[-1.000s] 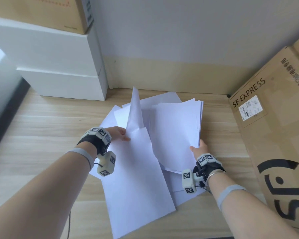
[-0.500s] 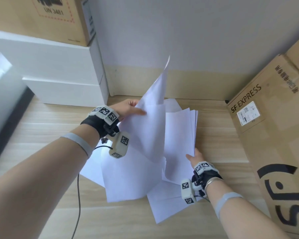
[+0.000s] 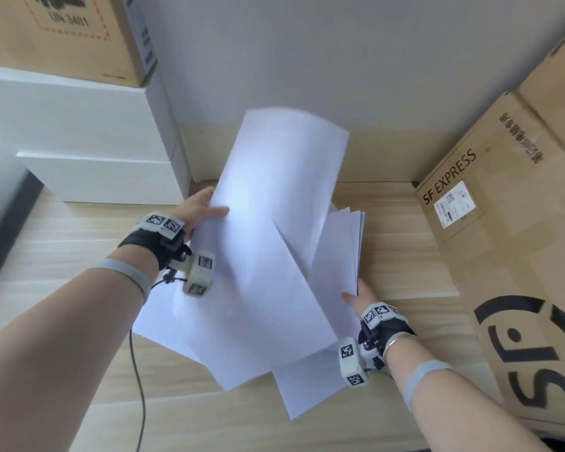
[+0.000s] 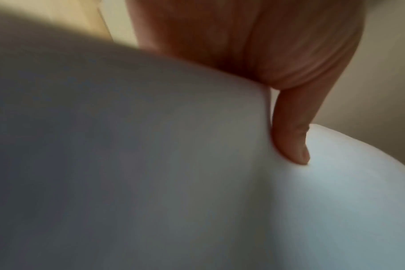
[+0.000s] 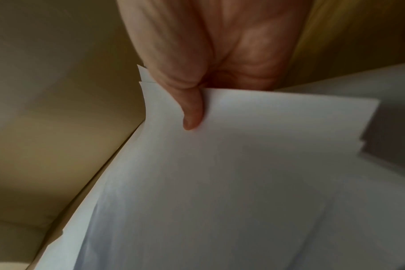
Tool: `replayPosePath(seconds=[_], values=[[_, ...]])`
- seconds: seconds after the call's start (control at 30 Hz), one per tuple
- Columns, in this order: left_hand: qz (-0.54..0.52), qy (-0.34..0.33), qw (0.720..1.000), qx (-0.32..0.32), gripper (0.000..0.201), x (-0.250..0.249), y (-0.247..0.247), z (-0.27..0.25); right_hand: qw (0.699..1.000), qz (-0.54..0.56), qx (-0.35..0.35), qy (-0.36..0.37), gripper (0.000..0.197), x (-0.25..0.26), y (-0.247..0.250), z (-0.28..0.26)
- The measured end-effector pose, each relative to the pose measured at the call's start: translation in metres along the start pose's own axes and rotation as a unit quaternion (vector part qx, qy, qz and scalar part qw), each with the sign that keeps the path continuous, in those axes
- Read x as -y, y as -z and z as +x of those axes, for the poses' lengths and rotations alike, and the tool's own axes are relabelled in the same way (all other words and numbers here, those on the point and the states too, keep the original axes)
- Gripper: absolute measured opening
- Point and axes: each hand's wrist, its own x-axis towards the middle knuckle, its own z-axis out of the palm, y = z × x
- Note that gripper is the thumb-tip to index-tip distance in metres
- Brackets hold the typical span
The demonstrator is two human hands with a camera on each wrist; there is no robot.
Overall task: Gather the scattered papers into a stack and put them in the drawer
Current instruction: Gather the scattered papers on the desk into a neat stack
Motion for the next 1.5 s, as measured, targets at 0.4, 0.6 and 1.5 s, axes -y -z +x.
replayPosePath(seconds=[0.4,0.6,1.5], values=[[0.438,0.095,0.892,-0.064,0.048,0.070,-0.035,0.022,1.000,0.021,-0.003,0.001,0.043,-0.002,-0.001,0.004],[0.466,0.081,0.878,-0.077,0.040,0.080,-0.056,0.031,0.999,0.053,-0.010,0.008,0.042,-0.004,-0.008,0.008],[0.550,-0.049,0.829,-0.095,0.017,0.030,-0.066,0.059,1.000,0.025,-0.003,0.006,0.037,0.009,-0.016,0.013]])
